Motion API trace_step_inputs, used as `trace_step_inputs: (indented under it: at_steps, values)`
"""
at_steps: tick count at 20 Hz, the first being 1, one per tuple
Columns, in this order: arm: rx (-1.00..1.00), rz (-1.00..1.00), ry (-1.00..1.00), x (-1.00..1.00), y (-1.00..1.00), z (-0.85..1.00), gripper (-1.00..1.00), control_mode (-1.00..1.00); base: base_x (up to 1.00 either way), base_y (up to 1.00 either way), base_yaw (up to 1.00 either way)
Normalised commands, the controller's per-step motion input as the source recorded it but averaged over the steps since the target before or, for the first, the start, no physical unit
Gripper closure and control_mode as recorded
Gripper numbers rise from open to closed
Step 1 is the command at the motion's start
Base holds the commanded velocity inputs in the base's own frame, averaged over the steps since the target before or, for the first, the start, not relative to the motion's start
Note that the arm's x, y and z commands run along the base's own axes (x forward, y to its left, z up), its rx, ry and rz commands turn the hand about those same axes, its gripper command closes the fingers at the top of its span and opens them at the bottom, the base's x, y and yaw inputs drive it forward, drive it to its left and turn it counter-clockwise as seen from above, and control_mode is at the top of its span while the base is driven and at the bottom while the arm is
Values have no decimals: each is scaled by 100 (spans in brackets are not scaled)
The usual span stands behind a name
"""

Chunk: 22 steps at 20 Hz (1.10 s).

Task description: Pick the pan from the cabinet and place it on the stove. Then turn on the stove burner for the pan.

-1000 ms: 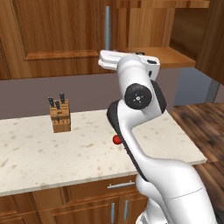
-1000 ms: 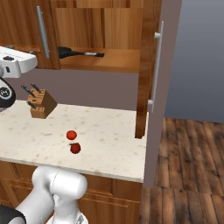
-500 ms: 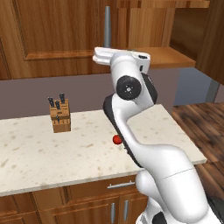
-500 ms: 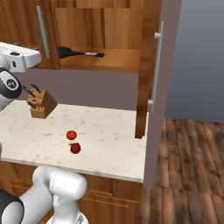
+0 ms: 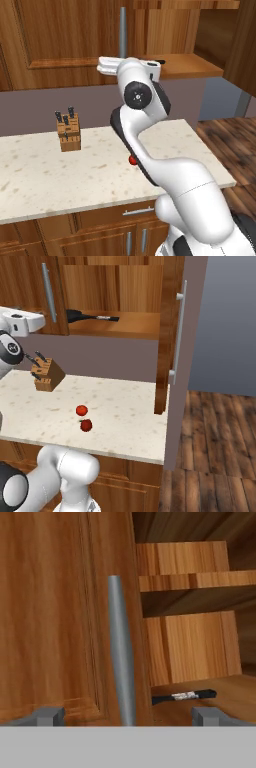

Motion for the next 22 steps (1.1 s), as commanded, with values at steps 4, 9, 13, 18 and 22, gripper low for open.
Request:
trace_step_inputs:
  at_steps: [4,9,13,18,22]
  values:
    - [2,9,0,15,-17,-4,-100,-100,0,0,0]
    - [4,10,3,38,-4,0,-100,-100,0,0,0]
    - [3,5,3,7,-14,0,-100,-100,0,0,0]
    - [0,0,4,30,0,0,-100,-100,0,0,0]
    - [0,0,0,21,2,0,-100,-100,0,0,0]
